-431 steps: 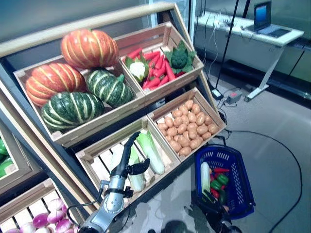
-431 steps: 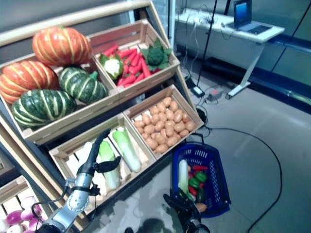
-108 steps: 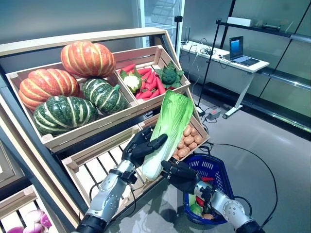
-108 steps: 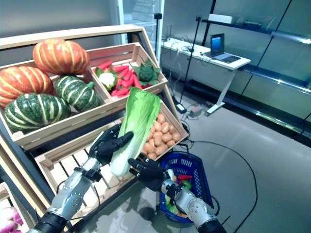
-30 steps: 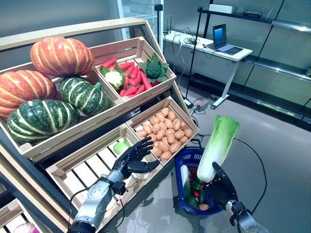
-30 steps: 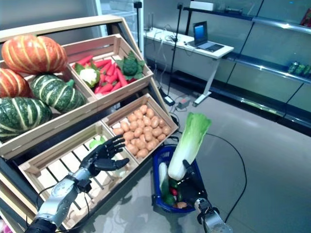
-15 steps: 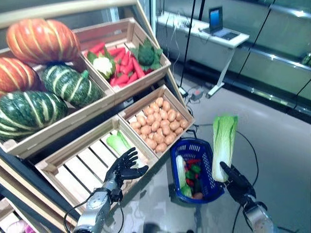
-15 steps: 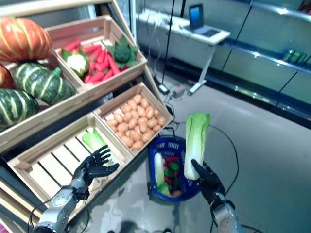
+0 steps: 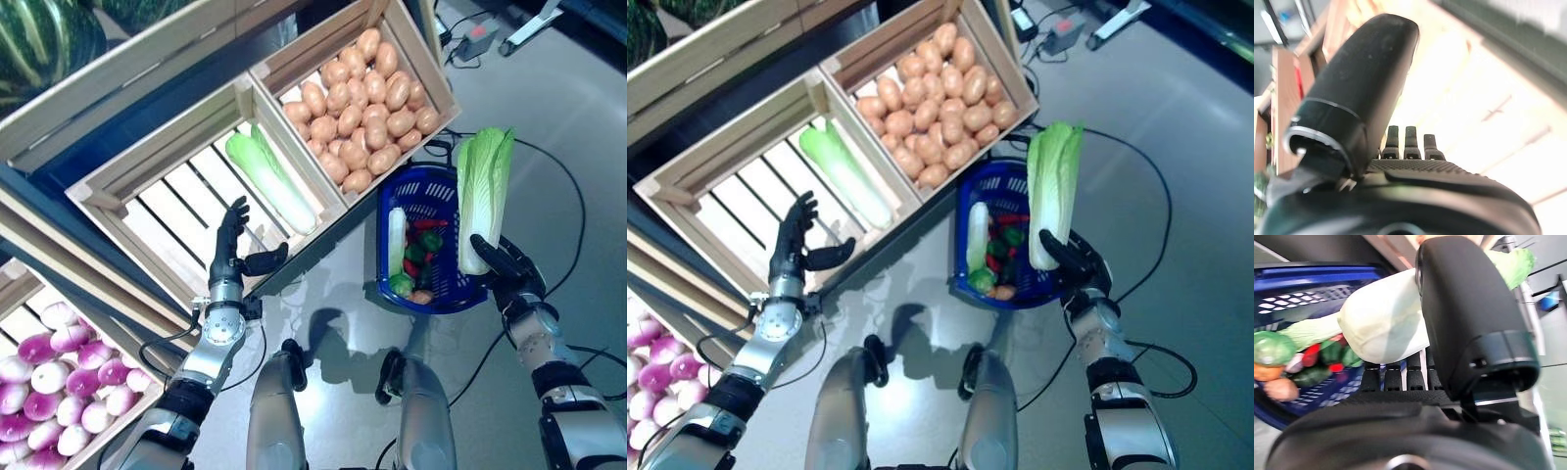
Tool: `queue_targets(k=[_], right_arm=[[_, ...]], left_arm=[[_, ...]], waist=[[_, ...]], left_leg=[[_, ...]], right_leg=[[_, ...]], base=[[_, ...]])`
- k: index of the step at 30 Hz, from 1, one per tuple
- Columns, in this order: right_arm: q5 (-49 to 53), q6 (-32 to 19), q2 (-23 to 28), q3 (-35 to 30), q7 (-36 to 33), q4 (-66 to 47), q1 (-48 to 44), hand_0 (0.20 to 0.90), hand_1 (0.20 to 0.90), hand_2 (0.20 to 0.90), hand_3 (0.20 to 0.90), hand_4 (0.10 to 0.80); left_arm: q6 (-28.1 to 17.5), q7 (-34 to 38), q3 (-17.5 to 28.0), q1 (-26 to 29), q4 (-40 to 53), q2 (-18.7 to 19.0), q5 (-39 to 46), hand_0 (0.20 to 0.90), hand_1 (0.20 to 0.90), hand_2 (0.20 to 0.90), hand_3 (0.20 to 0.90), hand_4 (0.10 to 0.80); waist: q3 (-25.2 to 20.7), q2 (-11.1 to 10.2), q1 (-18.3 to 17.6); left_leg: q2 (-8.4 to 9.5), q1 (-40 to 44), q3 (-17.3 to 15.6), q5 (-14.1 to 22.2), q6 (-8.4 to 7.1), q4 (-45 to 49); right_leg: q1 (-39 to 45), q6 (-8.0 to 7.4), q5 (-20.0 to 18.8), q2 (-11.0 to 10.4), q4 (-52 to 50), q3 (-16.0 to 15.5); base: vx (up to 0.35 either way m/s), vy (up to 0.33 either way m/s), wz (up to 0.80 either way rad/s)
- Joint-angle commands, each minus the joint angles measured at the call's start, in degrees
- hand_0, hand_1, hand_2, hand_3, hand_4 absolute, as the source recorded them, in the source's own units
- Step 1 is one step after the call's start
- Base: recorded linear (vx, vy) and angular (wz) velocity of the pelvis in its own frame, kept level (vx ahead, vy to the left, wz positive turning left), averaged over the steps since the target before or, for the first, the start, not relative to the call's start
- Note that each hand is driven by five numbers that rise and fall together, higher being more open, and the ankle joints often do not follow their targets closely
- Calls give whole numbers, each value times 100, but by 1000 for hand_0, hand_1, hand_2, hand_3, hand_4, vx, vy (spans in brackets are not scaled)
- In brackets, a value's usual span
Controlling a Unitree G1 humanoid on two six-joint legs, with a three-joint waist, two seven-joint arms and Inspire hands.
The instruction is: Put vegetables into the basket
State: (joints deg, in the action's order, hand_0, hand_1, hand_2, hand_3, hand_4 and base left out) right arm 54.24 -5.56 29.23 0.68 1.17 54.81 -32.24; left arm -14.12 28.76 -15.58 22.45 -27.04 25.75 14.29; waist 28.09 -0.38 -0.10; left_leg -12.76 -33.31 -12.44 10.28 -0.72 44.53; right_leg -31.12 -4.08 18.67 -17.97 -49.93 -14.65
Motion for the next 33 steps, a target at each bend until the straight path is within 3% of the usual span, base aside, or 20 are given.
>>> queue_targets(k=[1, 8, 12, 13, 14, 16, 23, 33], right_arm=[[-14, -484, 573, 40, -38, 79, -840, 300, 300, 300, 300, 400], [-290, -25, 818, 331, -88, 496, -1605, 300, 300, 300, 300, 400], [-44, 164, 753, 526, -231, 1153, -2199, 300, 300, 300, 300, 400], [21, 169, 719, 553, -292, 1199, -2277, 575, 575, 575, 575, 584], [169, 173, 684, 569, -336, 1237, -2367, 900, 900, 900, 900, 800], [475, 91, 575, 511, -765, 1287, -2568, 900, 900, 900, 900, 800], [697, 178, 351, 366, -1292, 1318, -2556, 900, 900, 900, 900, 800], [952, 393, 284, 367, -983, 1459, -2303, 900, 900, 900, 900, 800]], left_arm=[[-550, 340, -167, 669, 182, 128, 156, 900, 900, 900, 900, 800], [-655, 79, -230, 1235, 160, 44, 935, 900, 900, 900, 900, 800], [-693, -7, -411, 1851, -100, -187, 1593, 900, 900, 900, 900, 800], [-683, -9, -441, 1945, -150, -236, 1659, 900, 900, 900, 900, 800], [-687, 3, -468, 2059, -221, -281, 1706, 900, 900, 900, 900, 800], [-726, 81, -527, 2387, -368, -306, 1870, 900, 900, 900, 900, 800], [-771, 366, -551, 3079, -393, -365, 2245, 900, 900, 900, 900, 800], [-840, 526, -570, 3654, -444, -386, 2367, 900, 900, 900, 900, 800]], waist=[[-138, 104, 116], [1, 236, 106], [76, 302, 74], [90, 310, 59], [101, 322, 38], [137, 348, -26], [168, 348, -206], [169, 294, -375]], left_leg=[[-24, 86, 350, 1143, -103, 878], [122, -717, 515, 1436, -57, 1623], [190, -1223, 597, 1539, -42, 2055], [192, -1294, 611, 1529, -44, 2095], [200, -1372, 626, 1524, -48, 2133], [219, -1544, 623, 1507, -61, 2197], [194, -1842, 594, 1489, -46, 2285], [84, -1937, 525, 1439, -50, 2312]], right_leg=[[-38, 128, -218, -233, -186, 82], [-967, 141, 23, -415, -990, 296], [-1546, 154, 109, -441, -1427, 419], [-1614, 153, 102, -431, -1460, 441], [-1703, 151, 102, -415, -1511, 465], [-1888, 146, 110, -371, -1618, 489], [-2174, 130, 115, -234, -1709, 542], [-2246, 122, 56, -124, -1677, 581]], base=[[-83, 9, 17], [-66, -1, 14], [-57, -17, 10], [-46, 7, 9], [-49, 27, 2], [-54, 40, -5], [-31, 24, -4], [-7, 10, -7]])
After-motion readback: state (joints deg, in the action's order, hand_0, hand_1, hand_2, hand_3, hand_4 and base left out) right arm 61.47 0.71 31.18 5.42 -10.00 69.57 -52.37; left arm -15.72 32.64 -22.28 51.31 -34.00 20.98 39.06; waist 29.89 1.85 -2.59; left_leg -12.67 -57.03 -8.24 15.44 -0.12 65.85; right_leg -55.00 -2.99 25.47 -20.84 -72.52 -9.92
